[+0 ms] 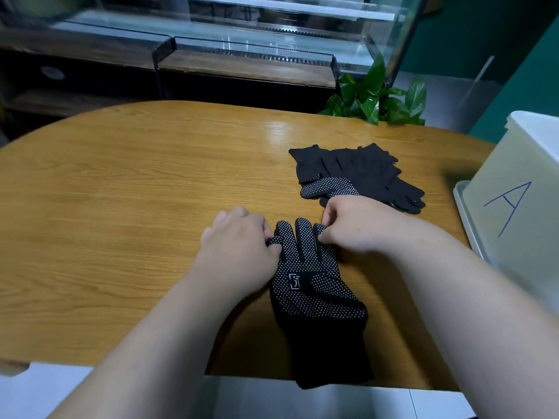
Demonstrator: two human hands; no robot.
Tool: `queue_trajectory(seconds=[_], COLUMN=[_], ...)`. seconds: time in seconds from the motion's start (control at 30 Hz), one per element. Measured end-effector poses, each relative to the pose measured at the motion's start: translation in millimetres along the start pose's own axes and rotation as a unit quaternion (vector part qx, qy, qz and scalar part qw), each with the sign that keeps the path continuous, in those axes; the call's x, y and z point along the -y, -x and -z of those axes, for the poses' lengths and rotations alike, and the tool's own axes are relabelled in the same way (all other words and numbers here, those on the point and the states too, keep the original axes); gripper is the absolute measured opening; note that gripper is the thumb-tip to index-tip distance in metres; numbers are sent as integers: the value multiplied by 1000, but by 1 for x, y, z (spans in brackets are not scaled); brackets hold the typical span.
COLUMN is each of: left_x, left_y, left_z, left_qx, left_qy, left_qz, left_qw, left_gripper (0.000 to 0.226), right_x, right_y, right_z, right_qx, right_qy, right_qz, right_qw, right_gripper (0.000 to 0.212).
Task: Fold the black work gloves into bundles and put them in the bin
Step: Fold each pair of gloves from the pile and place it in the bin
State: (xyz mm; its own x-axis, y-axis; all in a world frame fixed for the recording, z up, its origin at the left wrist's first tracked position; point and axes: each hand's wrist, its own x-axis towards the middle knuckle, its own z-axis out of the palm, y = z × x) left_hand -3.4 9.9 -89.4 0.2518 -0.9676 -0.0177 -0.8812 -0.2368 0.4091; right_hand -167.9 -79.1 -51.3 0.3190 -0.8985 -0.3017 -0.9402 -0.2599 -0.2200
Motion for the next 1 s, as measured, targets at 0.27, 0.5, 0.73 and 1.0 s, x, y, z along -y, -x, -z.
queue_trajectory(seconds=[0.27,0.5,0.73,1.0], left_x=[-1,-4,-2,4], left_y=[2,8,13,32], left_z=[7,8,9,12], left_qx=[23,46,48,46], left_qy=[100,202,362,236], left_qz=[-11,-46,-50,-190], left_qw=[995,977,930,952], left_gripper=[20,47,46,44], right_x=[10,-3,-14,-26], right_y=[3,13,41,76], right_z=[6,-3,-11,-33], right_qx=[11,-27,-112,-150], right_qy=[-20,-148,-203,-114], right_qz=[45,45,78,185], right_qw=[999,988,970,965], right_gripper=[14,18,11,25])
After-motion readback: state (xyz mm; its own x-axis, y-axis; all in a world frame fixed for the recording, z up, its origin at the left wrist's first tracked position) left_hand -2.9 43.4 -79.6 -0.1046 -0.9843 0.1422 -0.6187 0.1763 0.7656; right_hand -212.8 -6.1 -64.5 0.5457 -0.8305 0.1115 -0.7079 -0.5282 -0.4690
